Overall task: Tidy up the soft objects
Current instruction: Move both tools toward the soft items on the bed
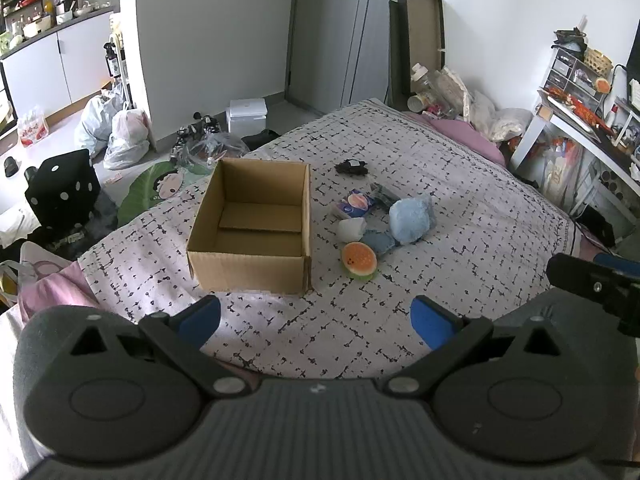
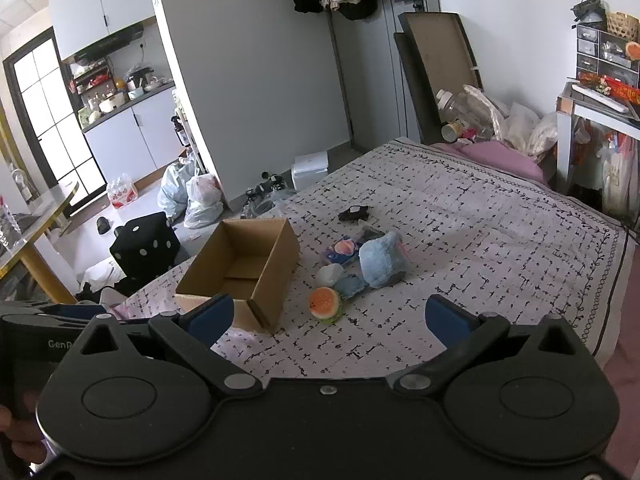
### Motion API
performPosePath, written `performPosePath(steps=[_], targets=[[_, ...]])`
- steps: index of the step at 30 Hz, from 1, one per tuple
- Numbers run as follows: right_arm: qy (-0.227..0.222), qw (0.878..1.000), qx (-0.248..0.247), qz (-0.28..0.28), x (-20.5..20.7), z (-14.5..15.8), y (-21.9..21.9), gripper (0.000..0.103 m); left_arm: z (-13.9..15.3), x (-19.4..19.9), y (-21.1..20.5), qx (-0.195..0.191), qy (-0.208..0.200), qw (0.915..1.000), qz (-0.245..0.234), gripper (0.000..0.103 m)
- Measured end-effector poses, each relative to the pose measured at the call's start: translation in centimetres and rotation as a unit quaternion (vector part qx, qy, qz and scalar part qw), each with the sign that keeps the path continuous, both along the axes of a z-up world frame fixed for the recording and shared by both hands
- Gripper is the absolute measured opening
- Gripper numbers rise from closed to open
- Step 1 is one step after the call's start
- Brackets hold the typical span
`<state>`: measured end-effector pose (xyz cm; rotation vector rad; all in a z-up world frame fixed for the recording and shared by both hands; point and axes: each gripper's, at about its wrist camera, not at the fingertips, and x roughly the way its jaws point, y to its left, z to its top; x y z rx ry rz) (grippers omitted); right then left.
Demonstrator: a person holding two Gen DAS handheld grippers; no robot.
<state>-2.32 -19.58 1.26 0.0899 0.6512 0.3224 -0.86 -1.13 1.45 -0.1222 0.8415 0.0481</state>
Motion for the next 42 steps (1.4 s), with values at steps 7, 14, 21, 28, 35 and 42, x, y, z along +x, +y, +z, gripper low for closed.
performPosePath(steps=[7, 14, 21, 28, 35, 42], targets=[[-0.006, 1.0, 0.003, -0.002, -0.5, 0.0, -0.2, 0.103, 0.4, -0.6, -0.3, 0.004, -0.004, 1.0, 0.001, 0.101], [-0.011, 1.0, 0.01, -0.001, -0.8, 0.1, -0.4, 0.103, 0.7, -1.0, -0.2, -0.001, -0.008, 1.0, 0.004, 0.101], [-0.014, 1.0, 0.011, -0.001, -1.1, 0.1, -0.7, 0.103, 1.1, -1.4, -0.5, -0.001, -0.014, 0.9999, -0.002, 0.101], [-0.018, 1.0, 0.014, -0.006, -1.3, 0.1, -1.3, 0.103, 1.2, -1.6, -0.6, 0.0, -0.017, 0.9999, -0.002, 0.101], [-0.018, 1.0, 0.014, -0.007, -1.3, 0.1, -1.3, 0.103, 1.3, -1.9, -0.8, -0.002, -0.018, 0.9998, -0.005, 0.101], [-0.025, 0.999, 0.018, -0.011, -1.4, 0.3, -1.5, 0.103, 1.4, -2.0, -1.0, -0.007, -0.019, 0.9998, -0.009, 0.101]])
